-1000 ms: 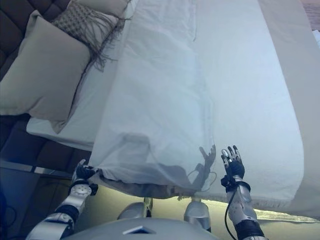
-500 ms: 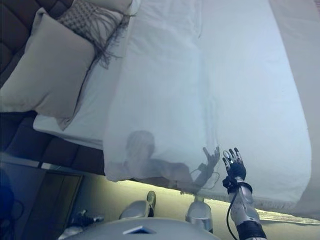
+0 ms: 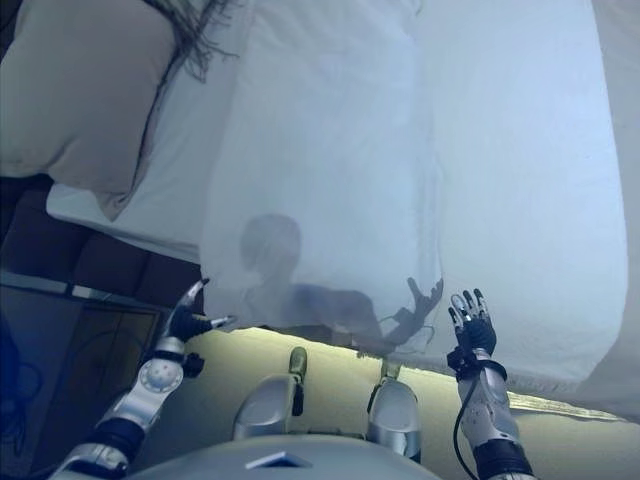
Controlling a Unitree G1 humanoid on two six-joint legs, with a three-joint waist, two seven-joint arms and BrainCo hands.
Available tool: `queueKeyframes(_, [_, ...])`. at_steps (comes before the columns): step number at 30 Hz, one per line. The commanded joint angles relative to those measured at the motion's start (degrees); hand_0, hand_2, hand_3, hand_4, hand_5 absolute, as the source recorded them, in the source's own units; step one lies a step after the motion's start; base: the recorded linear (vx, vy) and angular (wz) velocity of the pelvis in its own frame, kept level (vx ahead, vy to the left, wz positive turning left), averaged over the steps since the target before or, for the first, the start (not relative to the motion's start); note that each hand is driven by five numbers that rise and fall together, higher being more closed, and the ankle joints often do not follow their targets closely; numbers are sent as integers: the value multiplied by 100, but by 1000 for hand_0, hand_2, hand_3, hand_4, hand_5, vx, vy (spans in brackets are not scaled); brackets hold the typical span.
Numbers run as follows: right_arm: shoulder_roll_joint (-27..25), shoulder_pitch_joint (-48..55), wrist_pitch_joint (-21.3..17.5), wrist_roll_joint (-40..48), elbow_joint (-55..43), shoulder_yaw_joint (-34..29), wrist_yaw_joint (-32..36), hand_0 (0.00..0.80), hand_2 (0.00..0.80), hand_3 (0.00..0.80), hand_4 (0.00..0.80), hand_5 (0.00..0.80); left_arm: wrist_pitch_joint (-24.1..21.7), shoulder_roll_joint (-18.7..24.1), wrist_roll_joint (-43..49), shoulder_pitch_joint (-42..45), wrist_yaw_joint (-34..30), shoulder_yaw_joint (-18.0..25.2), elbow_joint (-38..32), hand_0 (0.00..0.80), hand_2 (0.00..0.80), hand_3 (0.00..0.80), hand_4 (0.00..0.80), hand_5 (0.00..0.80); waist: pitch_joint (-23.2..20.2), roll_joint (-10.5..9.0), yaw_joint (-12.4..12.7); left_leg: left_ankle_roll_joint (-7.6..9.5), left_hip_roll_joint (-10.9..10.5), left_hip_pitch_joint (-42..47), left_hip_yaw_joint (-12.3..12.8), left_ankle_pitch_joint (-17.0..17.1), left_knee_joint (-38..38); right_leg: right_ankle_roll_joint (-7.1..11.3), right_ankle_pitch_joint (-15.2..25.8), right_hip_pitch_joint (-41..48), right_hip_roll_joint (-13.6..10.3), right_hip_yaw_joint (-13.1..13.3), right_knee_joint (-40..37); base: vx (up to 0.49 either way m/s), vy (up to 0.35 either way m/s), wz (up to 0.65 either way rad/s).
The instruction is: Make the bed neatly
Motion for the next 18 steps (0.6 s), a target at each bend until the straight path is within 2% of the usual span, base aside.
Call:
queueKeyframes(1, [56,16,-324,246,-530,-7,151,0,0,0,0,0,-192,235,450,-308,366,-134,-323,0,0,0,0,0,26,-290,-67,126,54,-417,181,190,350,468,113,31,-480,179,247,-19,-69,-1])
queueKeyframes(5, [41,-73,-351,312,-573,106,140,0,0,0,0,0,-56,246,973,-737,743,-447,-518,0,0,0,0,0,192,-378,-173,126,80,-612,198,154,585,466,146,-140,-495,245,372,-49,-61,-8])
queueKeyframes(12, [-76,-432,-438,507,-646,359,114,0,0,0,0,0,383,234,2127,-1603,1725,-1111,-611,0,0,0,0,0,738,-501,-395,140,117,-1282,232,124,1109,425,197,-767,-474,372,724,-144,-33,-9])
queueKeyframes(15, [-91,-575,-513,559,-687,446,114,0,0,0,0,0,617,247,2814,-1956,1895,-1409,-817,0,0,0,0,0,957,-532,-451,148,87,-1586,231,105,1299,413,213,-1036,-467,401,850,-151,-18,-9])
queueKeyframes(18, [-110,-696,-547,540,-780,554,30,0,0,0,0,0,897,218,3112,-2294,2124,-1634,-857,0,0,0,0,0,1174,-536,-511,181,59,-1838,239,18,1562,392,158,-1313,-445,483,1104,-125,11,-13])
